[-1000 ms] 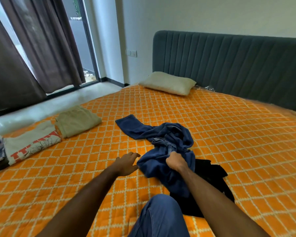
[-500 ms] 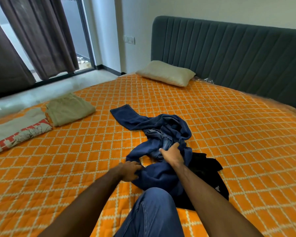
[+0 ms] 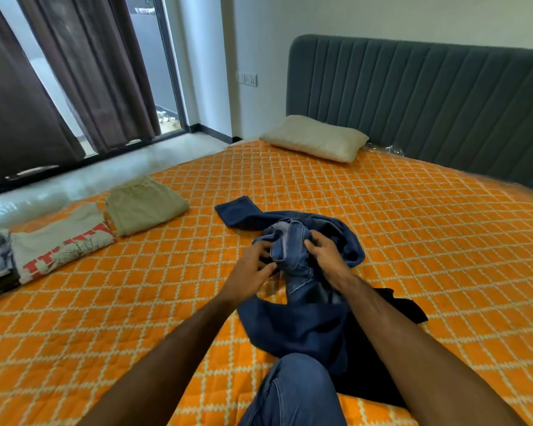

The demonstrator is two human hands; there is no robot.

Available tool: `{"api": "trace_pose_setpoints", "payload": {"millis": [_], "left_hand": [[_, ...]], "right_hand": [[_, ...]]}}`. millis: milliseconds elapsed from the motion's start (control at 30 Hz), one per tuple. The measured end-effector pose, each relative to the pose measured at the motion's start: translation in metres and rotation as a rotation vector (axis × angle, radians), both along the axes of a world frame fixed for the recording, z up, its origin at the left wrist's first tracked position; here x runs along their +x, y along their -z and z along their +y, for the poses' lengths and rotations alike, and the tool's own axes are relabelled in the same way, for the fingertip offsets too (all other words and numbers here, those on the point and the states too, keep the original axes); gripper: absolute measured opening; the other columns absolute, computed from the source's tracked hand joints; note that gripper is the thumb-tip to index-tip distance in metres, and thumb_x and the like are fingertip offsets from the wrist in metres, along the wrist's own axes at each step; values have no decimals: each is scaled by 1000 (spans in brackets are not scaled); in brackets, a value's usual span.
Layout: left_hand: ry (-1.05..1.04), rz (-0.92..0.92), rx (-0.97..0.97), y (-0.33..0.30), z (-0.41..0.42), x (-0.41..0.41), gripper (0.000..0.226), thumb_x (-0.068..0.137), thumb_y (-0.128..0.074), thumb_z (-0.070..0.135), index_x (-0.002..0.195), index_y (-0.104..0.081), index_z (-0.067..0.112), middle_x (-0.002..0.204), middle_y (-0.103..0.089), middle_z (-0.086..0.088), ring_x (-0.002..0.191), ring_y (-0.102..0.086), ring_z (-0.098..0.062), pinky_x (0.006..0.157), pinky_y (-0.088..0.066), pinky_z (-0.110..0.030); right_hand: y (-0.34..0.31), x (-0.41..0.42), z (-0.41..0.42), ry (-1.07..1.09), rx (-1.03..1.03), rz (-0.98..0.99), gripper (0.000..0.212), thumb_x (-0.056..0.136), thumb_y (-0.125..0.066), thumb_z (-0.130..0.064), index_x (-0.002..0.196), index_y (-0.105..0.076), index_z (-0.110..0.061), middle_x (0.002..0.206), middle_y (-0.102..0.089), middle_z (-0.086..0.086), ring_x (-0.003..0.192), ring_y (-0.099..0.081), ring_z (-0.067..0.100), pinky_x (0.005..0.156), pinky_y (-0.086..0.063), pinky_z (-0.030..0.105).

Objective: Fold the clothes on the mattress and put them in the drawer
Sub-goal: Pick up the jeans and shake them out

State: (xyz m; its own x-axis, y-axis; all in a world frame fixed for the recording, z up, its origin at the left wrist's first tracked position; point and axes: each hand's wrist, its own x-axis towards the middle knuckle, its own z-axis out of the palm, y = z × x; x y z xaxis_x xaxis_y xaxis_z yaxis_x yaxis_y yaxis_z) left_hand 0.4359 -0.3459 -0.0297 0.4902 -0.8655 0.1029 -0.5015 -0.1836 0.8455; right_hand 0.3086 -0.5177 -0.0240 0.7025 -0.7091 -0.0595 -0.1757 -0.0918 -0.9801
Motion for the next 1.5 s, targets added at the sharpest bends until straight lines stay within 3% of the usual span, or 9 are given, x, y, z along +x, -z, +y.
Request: {"api": "trace_pose_setpoints", "payload": {"millis": [233,300,433,667,867,1033,1200,1300,1500], "left_hand": [[107,-46,-149,-75,36,21,45,95,-60,51,134,-51,33,134,-48,8,126,-47,-2,102,-40,-23],[85,-228,-191,-83,59,31,54,92,-68,44,138,-47,28,137,-46,7,129,-44,1,102,-38,-19],[-160,-672,-250,-82,99,50,66,82,-73,41,139,-44,25,147,-38,-2,137,-40,-25,107,-42,-49],[-347,-802,-268,-98,149,55,27,93,-54,28,120,-52,26,157,-31,-1,145,-30,-22,106,-29,-43],[29,-257,100,-76,167,64,34,105,-50,34,137,-43,30,124,-62,5,112,-61,-6,91,-52,-32],[-24,-171,105,-44,159,52,20,107,-44,18,98,-62,18,90,-64,7,73,-59,1,66,-44,-22],[-131,19,96,-33,153,57,27,109,-41,22,90,-55,9,91,-58,-10,81,-55,-21,73,-43,-32],[-237,191,75,-35,148,56,32,108,-42,21,79,-48,10,78,-46,-10,71,-43,-22,68,-34,-35],[-198,402,202,-25,155,65,52,88,-63,67,81,-68,15,81,-63,-2,79,-60,-21,74,-44,-30]], "right_hand": [[-96,21,36,-164,335,-264,31,103,-43,-2,121,-67,-13,109,-74,10,88,-72,25,71,-59,34],[-129,21,47,-269,393,-292,30,93,-49,-1,111,-71,-12,99,-76,8,80,-72,22,69,-59,32],[-187,20,85,-523,416,-286,38,95,-53,-16,69,-80,-12,74,-74,4,62,-70,15,59,-57,23],[-215,15,106,-872,19,78,32,94,-63,-32,114,-68,-8,107,-68,14,91,-66,25,81,-56,33],[-180,14,105,-918,-191,254,56,83,-81,-34,114,-62,8,106,-66,20,94,-61,37,82,-52,39],[-166,26,101,-820,-683,434,42,92,-71,-43,107,-64,-4,104,-67,19,90,-63,39,84,-52,49],[-130,26,115,-440,-1341,423,38,92,-65,-40,123,-53,-21,123,-53,3,111,-54,27,92,-46,43],[-87,12,146,-672,-1528,58,53,95,-56,-56,134,-53,-21,135,-53,2,126,-46,24,106,-34,42],[-5,12,143,-847,-1597,389,100,84,-73,-41,161,-10,-27,163,-26,5,148,-28,29,121,-26,50]]}}
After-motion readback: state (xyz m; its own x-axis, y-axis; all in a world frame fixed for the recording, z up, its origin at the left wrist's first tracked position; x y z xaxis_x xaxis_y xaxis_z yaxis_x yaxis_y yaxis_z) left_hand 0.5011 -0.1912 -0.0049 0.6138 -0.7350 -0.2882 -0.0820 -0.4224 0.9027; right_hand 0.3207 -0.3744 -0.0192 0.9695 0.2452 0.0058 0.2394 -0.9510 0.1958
